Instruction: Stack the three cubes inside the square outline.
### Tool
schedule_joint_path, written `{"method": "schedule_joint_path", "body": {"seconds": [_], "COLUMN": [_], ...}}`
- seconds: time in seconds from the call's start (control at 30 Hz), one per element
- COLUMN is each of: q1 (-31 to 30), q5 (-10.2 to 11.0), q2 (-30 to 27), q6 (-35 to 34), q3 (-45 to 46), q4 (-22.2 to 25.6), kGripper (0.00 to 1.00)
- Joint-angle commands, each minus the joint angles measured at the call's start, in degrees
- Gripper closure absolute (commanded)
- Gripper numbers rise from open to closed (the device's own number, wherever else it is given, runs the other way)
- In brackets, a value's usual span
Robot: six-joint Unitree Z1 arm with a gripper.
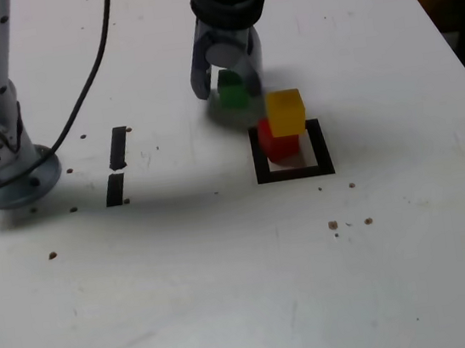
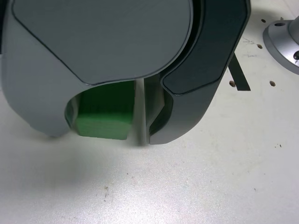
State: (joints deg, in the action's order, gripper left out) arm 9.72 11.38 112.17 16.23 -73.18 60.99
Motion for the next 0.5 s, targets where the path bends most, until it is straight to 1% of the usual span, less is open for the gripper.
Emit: {"method": "schedule_joint_path", "body": {"seconds": [0.0,0.2,0.33,0.4,0.47], "q1": [0.1,0.4,0.4,0.1,-0.5], "q5": [0.0,-0.8,-0.4,-0.5,-1.1], "q2": [0.1,-0.3,-1.3,-2.8,-4.6], "q6": [0.1,0.6,0.7,0.7,0.5], "q3": [-0.2,-0.3,-0.8,-2.4,-4.7], "q4": [-0.1,0.1,1.0,3.3,6.9], "kGripper": [0.74,0.82,0.82,0.82,0.82]}}
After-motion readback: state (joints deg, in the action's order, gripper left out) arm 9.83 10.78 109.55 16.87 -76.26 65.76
